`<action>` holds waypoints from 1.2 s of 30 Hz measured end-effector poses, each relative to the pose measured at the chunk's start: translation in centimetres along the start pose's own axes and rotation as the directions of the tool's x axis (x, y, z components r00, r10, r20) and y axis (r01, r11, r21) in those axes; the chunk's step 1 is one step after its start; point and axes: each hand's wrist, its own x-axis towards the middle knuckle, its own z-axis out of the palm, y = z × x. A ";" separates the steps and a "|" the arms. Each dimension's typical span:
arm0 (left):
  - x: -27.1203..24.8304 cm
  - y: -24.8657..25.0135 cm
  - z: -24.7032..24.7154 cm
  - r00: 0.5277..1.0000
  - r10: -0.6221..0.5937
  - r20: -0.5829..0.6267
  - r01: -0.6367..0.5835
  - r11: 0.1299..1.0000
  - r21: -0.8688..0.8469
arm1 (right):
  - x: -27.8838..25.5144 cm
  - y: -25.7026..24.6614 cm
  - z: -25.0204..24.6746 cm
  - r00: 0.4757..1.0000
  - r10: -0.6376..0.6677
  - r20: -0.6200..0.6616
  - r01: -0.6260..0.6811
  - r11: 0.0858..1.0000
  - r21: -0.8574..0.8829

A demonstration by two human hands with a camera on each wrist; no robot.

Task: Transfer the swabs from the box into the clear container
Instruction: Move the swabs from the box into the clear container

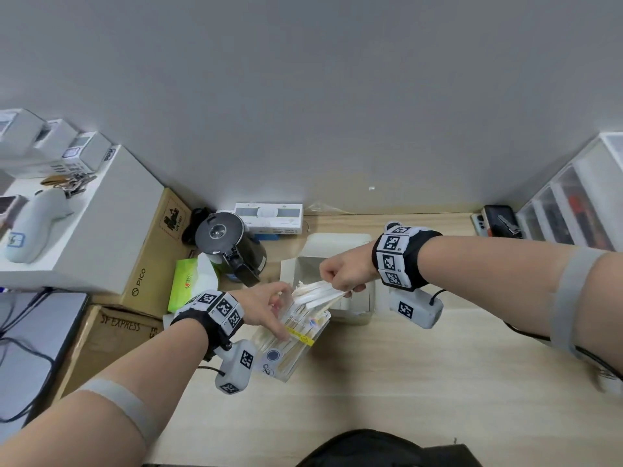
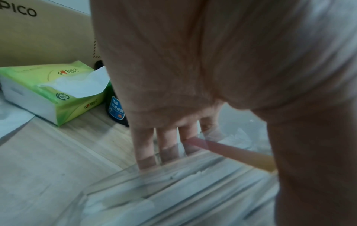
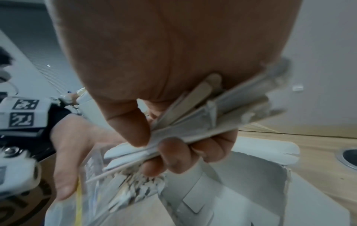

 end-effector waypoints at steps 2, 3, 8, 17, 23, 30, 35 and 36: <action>-0.4 0.4 0.1 1.000 0.009 -0.002 -0.009 1.000 0.013 | 0.0 -0.5 0.5 0.999 -0.004 0.045 0.009 0.993 -0.117; -0.8 0.9 0.1 1.000 0.017 -0.001 -0.017 0.999 0.028 | 0.1 -0.8 0.7 0.998 0.000 0.067 0.012 0.984 -0.175; -1.9 2.5 0.6 0.999 0.023 0.036 -0.029 0.980 0.195 | 0.5 -1.8 0.6 0.994 -0.006 0.112 0.036 0.962 -0.272; -2.3 3.7 0.9 0.998 0.060 0.007 -0.060 0.970 0.237 | 0.6 -3.2 0.4 0.994 -0.041 0.100 0.065 0.964 -0.259; -2.1 3.0 1.0 0.996 0.041 -0.078 -0.029 0.989 0.144 | 1.6 -3.9 1.2 0.988 -0.044 -0.150 0.030 0.995 -0.090; -1.8 2.6 1.3 0.993 0.101 -0.063 -0.110 0.981 -0.157 | 2.3 -2.0 0.9 0.804 -0.048 -0.593 0.141 0.984 0.112; -1.1 2.7 1.3 0.988 0.133 -0.075 -0.148 0.952 -0.269 | 2.6 -1.7 3.0 0.890 -0.038 -0.453 0.157 0.961 0.227; -0.9 2.8 1.3 0.986 0.138 -0.093 -0.159 0.950 -0.269 | 2.8 -1.8 3.6 0.906 -0.046 -0.421 0.146 0.967 0.208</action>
